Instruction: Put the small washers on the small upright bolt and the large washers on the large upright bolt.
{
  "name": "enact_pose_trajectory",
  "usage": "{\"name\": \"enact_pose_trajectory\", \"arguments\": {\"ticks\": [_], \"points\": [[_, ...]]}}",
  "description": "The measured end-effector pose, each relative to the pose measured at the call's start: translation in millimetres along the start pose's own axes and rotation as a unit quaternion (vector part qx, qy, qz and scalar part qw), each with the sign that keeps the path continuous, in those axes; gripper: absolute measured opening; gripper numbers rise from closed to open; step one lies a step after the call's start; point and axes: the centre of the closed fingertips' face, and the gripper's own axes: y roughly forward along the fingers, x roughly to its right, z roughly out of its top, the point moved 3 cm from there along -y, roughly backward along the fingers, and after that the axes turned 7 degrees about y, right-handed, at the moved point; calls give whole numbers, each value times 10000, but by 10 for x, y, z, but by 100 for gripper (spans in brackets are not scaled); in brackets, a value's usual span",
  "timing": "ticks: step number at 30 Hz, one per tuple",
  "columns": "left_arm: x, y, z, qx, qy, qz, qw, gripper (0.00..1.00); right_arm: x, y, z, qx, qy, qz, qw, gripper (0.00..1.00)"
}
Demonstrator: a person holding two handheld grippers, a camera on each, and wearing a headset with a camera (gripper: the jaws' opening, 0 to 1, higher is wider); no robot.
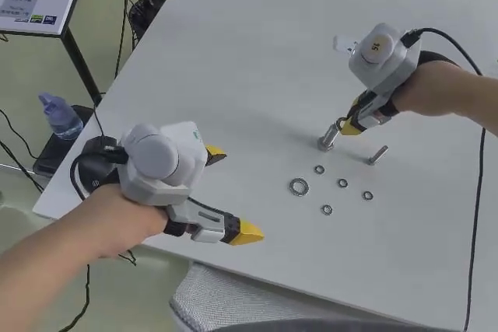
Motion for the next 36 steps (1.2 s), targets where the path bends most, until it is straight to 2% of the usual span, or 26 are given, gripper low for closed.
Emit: {"name": "enact_pose_trajectory", "arguments": {"ticks": [4,7,9,14,20,36], "points": [[-54,50,-57,-157,185,64,9997,87,-3,53,20,-57,4,34,10000,22],[-93,68,-54,-143,195,58,9997,89,51,102,19,-81,-3,16,10000,22],[-152,64,-80,-259,315,135,9991,89,59,117,22,-89,0,-4,10000,22],[-215,62,-116,-349,450,193,9982,91,59,164,36,-127,12,45,9999,22],[-203,78,-137,-314,425,93,9986,93,66,226,43,-183,-72,45,9998,22],[-172,133,-205,-391,346,-69,9986,89,117,381,2,-293,-191,20,9994,22]]}}
